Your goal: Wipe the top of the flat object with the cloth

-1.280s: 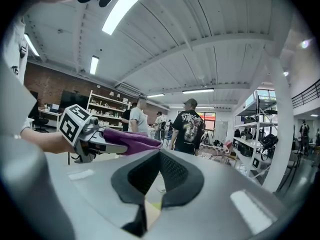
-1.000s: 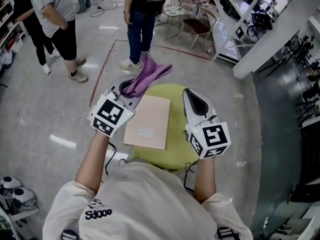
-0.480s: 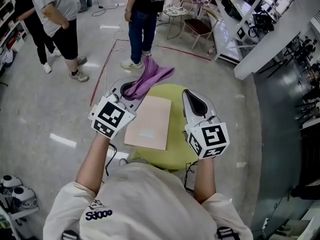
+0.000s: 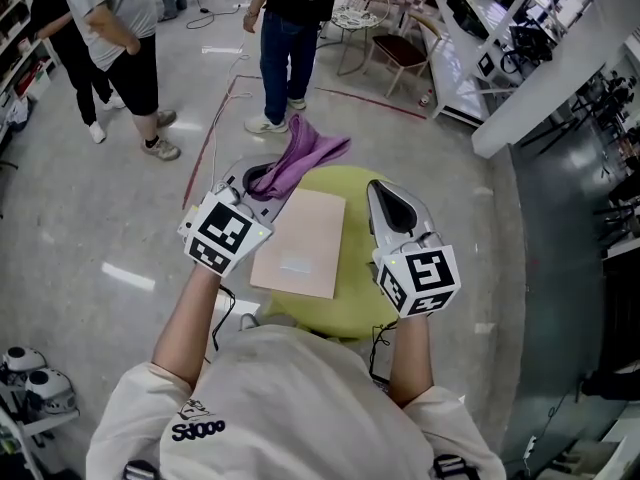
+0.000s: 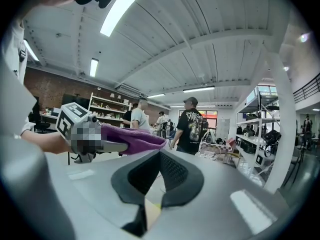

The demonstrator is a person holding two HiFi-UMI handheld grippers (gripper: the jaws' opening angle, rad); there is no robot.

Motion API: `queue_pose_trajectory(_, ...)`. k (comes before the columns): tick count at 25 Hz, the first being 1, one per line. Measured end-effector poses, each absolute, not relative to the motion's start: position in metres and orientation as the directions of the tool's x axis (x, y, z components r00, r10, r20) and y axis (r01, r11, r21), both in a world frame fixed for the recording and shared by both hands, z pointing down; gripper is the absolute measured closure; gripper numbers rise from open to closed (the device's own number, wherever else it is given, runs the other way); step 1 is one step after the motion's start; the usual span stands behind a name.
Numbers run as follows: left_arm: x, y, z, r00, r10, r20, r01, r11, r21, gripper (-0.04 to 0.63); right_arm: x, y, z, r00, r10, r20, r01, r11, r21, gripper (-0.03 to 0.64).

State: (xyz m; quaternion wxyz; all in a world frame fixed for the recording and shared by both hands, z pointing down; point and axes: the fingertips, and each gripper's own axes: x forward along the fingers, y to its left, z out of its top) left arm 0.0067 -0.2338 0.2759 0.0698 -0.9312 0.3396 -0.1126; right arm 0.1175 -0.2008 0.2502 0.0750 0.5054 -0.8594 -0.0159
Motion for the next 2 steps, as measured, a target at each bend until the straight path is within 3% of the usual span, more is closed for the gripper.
queue_pose_trajectory(2,0.0065,-0.2351,0.2729,0.745,-0.648,0.159,-0.617,-0.759,-0.206,0.529,0.1186,-0.2026,0.2493,-0.473,-0.874,0.111,-0.87,0.483,0.097,0.607)
